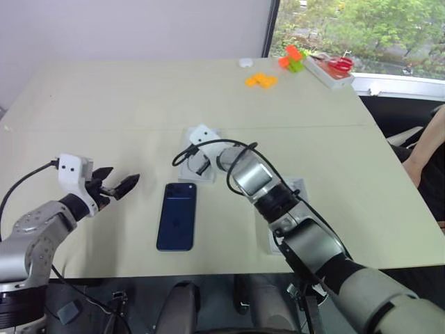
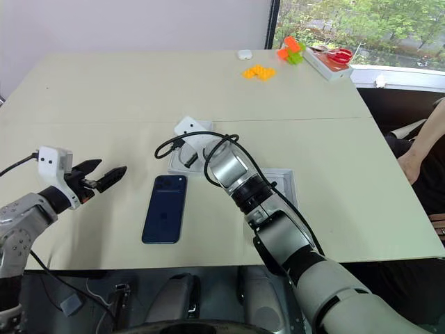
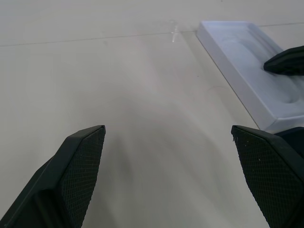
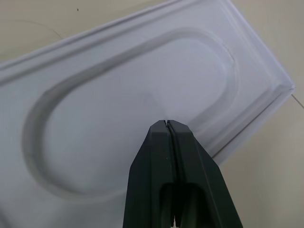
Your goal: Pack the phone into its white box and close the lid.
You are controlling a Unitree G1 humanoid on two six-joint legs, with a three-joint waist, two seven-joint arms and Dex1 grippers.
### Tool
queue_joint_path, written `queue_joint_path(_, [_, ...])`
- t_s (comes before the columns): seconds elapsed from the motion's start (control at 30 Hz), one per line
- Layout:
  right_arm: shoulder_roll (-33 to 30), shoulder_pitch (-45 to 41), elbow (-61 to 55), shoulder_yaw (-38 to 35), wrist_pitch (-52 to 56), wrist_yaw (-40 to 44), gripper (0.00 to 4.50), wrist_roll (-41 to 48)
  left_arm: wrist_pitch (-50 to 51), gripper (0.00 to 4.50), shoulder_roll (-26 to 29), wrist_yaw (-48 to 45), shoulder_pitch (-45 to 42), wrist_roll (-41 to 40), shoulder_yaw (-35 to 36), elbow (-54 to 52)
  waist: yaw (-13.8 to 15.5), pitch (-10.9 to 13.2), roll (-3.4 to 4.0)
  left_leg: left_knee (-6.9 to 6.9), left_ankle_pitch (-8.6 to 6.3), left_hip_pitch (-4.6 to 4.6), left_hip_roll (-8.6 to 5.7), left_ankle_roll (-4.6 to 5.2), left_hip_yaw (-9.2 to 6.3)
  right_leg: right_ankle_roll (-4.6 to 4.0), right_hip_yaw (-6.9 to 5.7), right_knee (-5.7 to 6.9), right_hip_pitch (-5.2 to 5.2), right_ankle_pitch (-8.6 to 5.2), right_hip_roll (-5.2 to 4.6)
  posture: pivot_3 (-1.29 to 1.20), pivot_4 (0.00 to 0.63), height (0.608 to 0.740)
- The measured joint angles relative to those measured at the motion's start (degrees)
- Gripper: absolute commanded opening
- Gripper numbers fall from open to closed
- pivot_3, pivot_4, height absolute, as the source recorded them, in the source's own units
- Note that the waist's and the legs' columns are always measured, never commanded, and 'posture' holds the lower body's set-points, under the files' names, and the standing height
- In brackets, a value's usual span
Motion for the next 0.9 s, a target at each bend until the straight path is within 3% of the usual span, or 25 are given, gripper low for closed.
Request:
queue_joint_path(0.33, [-3.65, 6.64, -17.72, -2.12, -7.24, 8.07, 0.04, 6.24, 0.58, 4.50, -1.58, -0.14, -1.13, 0.32, -0.08, -0.09, 0.06, -0.01, -0.01, 0.02, 0.00, 0.02, -0.02, 0.00, 0.00, 0.01, -0.01, 0.02, 0.04, 0.00, 0.01, 0.00, 0.150, 0.732])
queue_joint_path(0.63, [-18.54, 18.69, -32.68, -2.59, -11.18, 22.70, 0.04, 12.99, 3.69, 4.50, -1.58, -0.62, 1.53, 0.12, 0.15, -0.75, -0.01, -0.01, -0.02, 0.02, 0.00, 0.03, -0.05, 0.00, 0.03, 0.02, -0.01, 0.00, 0.06, -0.01, 0.02, 0.00, 0.150, 0.732])
queue_joint_path(0.9, [-24.78, 23.37, -41.18, -1.03, -11.17, 30.06, 0.04, 17.17, 8.95, 4.50, -0.91, -0.67, 3.02, -2.44, 1.07, -2.57, 0.02, -0.02, -0.04, 0.08, 0.00, 0.19, 0.22, 0.01, 0.06, -0.02, 0.04, 0.04, 0.15, -0.01, 0.69, 0.00, 0.150, 0.732])
